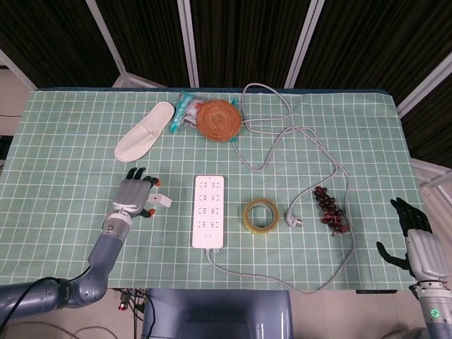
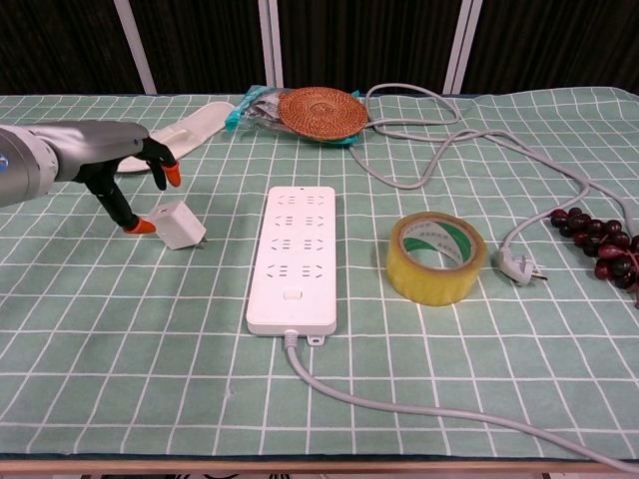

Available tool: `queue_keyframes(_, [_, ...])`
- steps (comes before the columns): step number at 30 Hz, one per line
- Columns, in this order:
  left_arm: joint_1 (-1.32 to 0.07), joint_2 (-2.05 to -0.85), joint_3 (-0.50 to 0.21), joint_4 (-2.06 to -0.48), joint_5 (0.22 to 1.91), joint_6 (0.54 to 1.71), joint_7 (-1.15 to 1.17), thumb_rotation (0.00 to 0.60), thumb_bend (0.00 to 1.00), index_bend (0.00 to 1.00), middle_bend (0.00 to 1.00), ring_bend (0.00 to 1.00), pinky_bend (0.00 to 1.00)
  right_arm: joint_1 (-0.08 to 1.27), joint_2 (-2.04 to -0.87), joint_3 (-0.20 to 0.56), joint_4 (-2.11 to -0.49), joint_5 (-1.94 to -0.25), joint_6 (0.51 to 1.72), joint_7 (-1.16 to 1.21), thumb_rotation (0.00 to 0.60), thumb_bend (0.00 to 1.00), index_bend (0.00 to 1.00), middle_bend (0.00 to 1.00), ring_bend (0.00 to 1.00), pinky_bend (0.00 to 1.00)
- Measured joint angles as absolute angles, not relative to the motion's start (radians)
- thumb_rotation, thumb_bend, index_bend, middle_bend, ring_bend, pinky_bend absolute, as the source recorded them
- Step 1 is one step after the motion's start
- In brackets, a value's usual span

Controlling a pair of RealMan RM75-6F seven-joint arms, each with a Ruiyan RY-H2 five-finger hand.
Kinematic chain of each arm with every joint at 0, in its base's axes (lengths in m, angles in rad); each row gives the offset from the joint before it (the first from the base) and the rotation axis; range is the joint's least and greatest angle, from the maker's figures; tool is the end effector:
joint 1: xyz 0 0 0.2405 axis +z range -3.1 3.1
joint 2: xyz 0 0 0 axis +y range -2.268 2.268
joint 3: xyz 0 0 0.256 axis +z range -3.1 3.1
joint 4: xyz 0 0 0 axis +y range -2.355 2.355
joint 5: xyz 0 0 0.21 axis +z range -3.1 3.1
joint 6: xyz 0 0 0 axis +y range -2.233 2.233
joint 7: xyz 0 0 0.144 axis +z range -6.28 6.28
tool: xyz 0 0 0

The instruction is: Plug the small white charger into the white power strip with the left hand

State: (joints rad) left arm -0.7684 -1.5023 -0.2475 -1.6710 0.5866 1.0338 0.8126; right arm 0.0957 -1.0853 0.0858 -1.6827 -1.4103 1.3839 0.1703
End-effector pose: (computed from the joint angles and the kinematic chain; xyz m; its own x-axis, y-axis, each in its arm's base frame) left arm -0.1540 0.3409 -0.0031 0.5103 0.3807 0.7712 0.8566 -0.1450 -0.4952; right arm -0.3111 -0.1901 0.1591 0.1811 -0.0555 0.9819 -0.9802 0.0711 0.1848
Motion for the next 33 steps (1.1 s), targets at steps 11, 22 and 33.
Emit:
queue_keyframes(11, [-0.821, -1.544, -0.22, -1.598, 0.542, 1.01, 0.794, 0.6, 0.26, 0.37, 0.31, 0.0, 0.0, 0.097, -1.082, 0.086, -1.685, -1.404, 1.375, 0.177, 0.6, 0.39, 0.0, 0.0, 0.0, 0.0])
queue_keyframes(22, [-0.845, -1.572, -0.195, -1.557, 0.542, 1.002, 0.765, 0.6, 0.3, 0.43, 0.37, 0.0, 0.0, 0.099, -1.08, 0.088, -1.689, -1.398, 1.37, 0.178, 0.6, 0.39, 0.0, 0.0, 0.0, 0.0])
queue_keyframes(33, [-0.845, -1.598, -0.185, -1.541, 0.603, 1.047, 0.721, 0.6, 0.57, 0.58, 0.57, 0.09, 0.0, 0.099, -1.08, 0.088, -1.689, -1.397, 1.369, 0.179, 0.6, 0.39, 0.0, 0.0, 0.0, 0.0])
